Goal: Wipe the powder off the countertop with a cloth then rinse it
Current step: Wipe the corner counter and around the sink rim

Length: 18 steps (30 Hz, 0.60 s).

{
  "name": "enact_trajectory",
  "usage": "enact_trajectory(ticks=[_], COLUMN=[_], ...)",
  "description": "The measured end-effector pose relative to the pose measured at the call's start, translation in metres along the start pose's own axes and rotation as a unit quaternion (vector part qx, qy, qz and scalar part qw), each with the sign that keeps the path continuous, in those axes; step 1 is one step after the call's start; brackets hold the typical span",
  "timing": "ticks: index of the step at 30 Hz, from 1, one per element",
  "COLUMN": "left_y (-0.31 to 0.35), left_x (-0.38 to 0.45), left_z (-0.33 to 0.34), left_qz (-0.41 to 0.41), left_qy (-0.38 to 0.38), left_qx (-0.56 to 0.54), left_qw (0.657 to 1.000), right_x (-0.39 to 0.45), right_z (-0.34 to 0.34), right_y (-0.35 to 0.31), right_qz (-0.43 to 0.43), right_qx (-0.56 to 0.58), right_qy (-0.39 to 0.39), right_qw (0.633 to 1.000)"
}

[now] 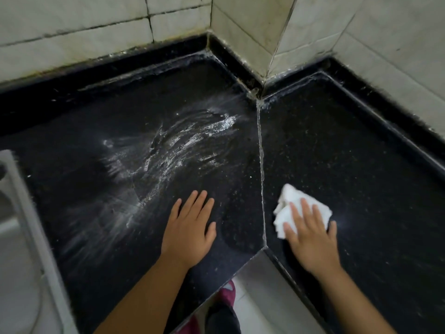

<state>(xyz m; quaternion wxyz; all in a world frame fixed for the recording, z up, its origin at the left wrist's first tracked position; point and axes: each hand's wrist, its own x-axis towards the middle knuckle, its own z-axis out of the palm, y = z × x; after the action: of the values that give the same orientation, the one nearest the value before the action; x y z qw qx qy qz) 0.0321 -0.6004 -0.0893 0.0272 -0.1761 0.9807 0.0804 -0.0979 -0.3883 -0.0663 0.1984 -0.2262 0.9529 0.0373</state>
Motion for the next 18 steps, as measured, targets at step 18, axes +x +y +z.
enact_trajectory(ticks=[18], left_y=[-0.021], left_x=[0.077], left_z=[-0.003], left_qz=[-0.182], left_qy=[0.051], left_qx=[-0.062], left_qw=[0.98], right_x=[0.116], right_z=[-0.028], right_y=[-0.083], right_qz=[-0.25], right_qx=[-0.012], right_qy=[0.068], right_qw=[0.966])
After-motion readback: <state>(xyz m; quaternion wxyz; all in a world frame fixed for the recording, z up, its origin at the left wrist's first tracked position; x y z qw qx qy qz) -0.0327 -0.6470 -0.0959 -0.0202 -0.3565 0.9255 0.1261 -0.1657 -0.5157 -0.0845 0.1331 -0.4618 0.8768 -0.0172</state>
